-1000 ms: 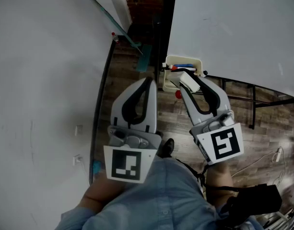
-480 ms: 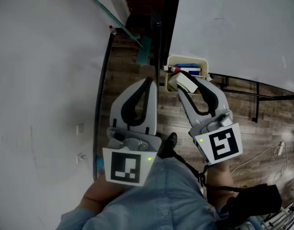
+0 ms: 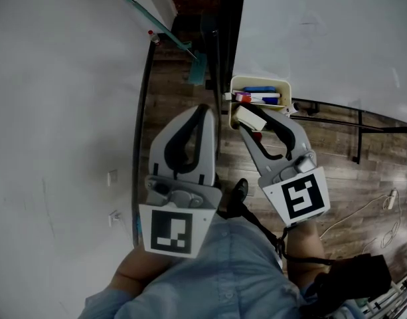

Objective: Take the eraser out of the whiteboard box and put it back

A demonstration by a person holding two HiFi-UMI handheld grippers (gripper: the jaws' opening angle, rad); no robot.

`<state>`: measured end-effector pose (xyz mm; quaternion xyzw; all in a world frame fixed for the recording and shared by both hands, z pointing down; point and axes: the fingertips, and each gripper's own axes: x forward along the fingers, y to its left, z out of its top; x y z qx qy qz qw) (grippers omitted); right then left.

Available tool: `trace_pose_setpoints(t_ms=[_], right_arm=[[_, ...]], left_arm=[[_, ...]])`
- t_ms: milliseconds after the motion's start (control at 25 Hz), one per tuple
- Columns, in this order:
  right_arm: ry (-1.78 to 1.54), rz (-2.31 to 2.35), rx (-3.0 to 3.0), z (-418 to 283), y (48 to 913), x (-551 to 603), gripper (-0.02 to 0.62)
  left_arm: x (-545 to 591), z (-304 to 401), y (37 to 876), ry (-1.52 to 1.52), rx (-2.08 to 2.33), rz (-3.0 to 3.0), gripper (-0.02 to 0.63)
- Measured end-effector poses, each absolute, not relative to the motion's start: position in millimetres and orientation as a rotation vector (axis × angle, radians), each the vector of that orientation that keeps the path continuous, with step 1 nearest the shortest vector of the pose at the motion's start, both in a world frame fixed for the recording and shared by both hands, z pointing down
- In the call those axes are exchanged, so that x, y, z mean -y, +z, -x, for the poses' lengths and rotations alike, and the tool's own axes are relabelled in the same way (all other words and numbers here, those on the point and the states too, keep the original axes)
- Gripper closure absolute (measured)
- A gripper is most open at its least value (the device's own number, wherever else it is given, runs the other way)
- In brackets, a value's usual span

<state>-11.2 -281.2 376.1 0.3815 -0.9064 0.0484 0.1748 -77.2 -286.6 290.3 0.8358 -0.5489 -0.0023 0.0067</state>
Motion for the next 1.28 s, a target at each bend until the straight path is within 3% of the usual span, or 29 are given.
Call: trace_pose_setpoints(t_ms=[680,1120,1280], right_arm=[[0.098,-1.102,2.489,13,385,279,0.425],[0.081,-1.184,2.648,-4,325,249,0.428],[0.047,-1.281,2.737,-22,285,238,0.471]], left_arm=[[273,88,280,-0.026,1.773,-2.602,0.601],[242,73,251,-0.101,1.811,-2.642,0.601],[226,59,235,-0.146,1.821,-2.668,0.601]])
